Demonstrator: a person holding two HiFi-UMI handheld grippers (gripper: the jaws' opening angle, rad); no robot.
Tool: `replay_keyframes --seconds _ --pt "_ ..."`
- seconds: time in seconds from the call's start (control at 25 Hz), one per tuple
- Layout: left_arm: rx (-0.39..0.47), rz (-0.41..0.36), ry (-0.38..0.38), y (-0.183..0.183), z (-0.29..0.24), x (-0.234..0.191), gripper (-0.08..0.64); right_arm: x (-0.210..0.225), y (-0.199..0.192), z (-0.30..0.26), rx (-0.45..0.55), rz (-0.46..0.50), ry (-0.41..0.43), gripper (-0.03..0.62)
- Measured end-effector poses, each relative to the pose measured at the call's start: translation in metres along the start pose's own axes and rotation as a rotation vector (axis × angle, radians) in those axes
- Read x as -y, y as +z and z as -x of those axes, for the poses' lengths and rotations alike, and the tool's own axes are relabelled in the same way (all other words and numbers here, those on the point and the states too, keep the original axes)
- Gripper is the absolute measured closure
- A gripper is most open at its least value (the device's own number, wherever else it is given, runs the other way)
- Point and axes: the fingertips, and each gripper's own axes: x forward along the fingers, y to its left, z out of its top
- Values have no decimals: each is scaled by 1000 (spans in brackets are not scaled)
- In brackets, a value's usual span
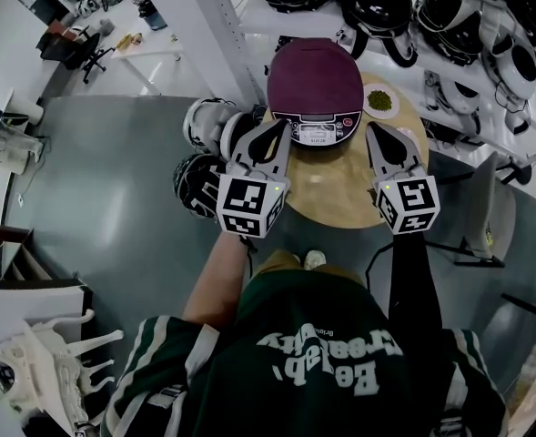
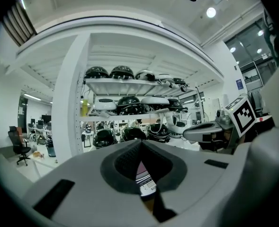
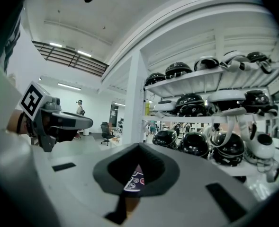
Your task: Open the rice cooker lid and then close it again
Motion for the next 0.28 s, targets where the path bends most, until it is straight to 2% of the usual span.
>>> replay_keyframes --seconds 0.28 --pt "6 -10 -15 2 -3 7 558 4 -4 1 -23 -12 -7 589"
